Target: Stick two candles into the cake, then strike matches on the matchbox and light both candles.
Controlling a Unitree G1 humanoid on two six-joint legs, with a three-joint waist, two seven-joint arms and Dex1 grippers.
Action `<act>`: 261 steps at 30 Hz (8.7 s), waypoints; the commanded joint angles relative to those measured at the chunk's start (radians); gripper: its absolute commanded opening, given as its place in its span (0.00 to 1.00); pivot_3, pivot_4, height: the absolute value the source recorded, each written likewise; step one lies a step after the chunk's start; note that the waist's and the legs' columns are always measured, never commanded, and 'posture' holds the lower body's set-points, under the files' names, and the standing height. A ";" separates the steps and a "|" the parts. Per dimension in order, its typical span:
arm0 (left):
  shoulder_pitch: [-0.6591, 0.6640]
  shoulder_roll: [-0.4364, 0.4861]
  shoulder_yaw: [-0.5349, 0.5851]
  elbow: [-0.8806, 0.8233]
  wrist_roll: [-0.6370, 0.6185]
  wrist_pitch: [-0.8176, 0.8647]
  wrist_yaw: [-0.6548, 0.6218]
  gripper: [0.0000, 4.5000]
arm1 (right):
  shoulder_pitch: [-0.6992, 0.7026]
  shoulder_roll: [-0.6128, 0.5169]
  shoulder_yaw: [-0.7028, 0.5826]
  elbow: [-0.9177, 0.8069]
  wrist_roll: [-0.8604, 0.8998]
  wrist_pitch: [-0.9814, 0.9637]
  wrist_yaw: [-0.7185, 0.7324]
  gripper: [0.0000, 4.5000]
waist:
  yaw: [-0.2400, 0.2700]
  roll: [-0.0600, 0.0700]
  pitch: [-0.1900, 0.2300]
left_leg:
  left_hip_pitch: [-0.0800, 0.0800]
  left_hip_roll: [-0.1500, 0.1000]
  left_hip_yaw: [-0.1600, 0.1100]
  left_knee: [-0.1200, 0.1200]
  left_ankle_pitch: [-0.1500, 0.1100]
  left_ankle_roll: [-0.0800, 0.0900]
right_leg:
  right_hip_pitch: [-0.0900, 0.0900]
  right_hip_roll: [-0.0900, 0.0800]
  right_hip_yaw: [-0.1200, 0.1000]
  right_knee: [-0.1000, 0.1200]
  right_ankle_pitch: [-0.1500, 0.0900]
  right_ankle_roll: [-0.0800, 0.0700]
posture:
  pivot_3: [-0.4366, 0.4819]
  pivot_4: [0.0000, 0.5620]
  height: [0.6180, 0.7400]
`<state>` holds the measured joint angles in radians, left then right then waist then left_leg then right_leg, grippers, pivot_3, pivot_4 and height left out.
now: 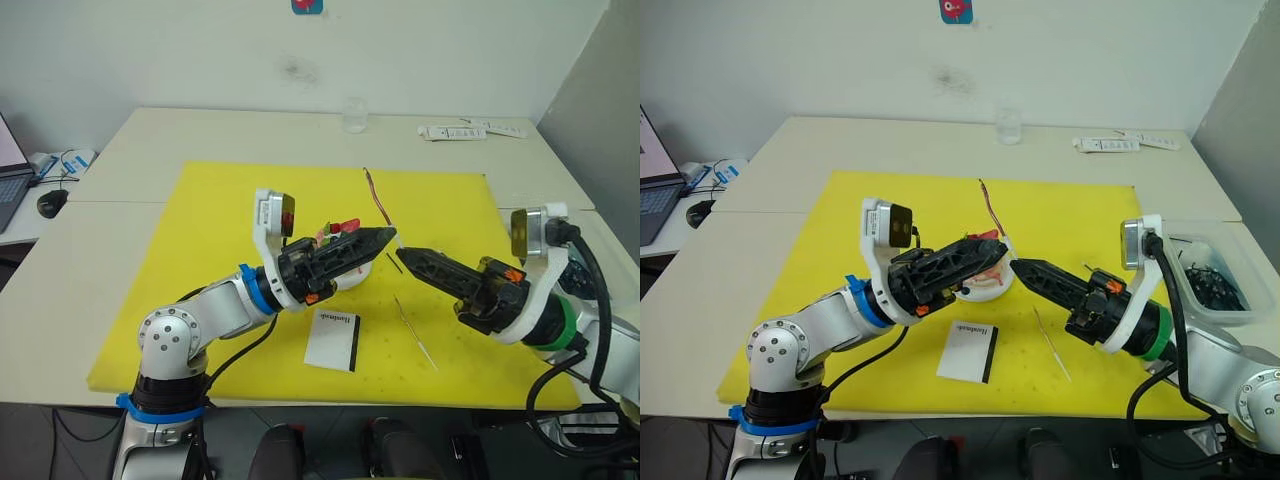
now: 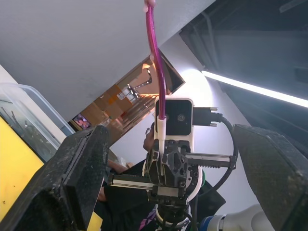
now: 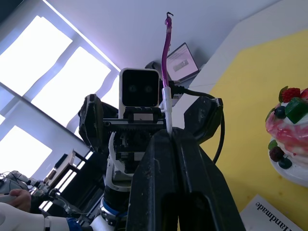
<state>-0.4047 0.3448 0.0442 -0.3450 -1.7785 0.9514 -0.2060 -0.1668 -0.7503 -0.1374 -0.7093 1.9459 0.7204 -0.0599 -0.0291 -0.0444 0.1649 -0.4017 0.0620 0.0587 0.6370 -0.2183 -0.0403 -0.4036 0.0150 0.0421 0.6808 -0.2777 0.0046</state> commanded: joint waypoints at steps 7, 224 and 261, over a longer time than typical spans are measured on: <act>-0.008 -0.018 -0.020 -0.007 -0.057 -0.041 0.012 0.96 | -0.025 -0.010 0.022 -0.031 0.026 -0.038 -0.007 0.00 | 0.000 0.000 0.000 | 0.000 0.000 0.000 0.000 0.000 0.000 | 0.000 0.000 0.000 0.000 0.000 0.000 | 0.48 0.27 1.00; 0.258 0.395 -0.120 -0.244 1.072 -0.369 -0.891 0.91 | 0.509 0.175 0.207 -0.167 -1.614 0.079 0.353 0.30 | 0.000 0.000 0.003 | -0.005 0.001 0.000 0.007 -0.001 0.001 | -0.003 -0.006 -0.001 0.000 -0.001 -0.002 | 0.48 0.27 1.00; 0.196 0.309 -0.189 -0.297 1.013 -0.275 -0.771 0.91 | 0.773 -0.075 -0.436 0.206 -1.555 -0.280 1.032 0.00 | 0.002 0.002 0.003 | -0.005 0.001 -0.001 0.007 -0.001 0.002 | -0.002 -0.002 0.000 0.000 -0.001 -0.001 | 0.48 0.27 1.00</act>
<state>-0.1944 0.6610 -0.1447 -0.6138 -0.7458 0.6755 -0.9801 0.6080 -0.8217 -0.5655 -0.4998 0.4044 0.4653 0.9712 -0.0270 -0.0426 0.1680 -0.4066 0.0622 0.0577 0.6441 -0.2195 -0.0384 -0.4051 0.0127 0.0419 0.6804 -0.2792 0.0031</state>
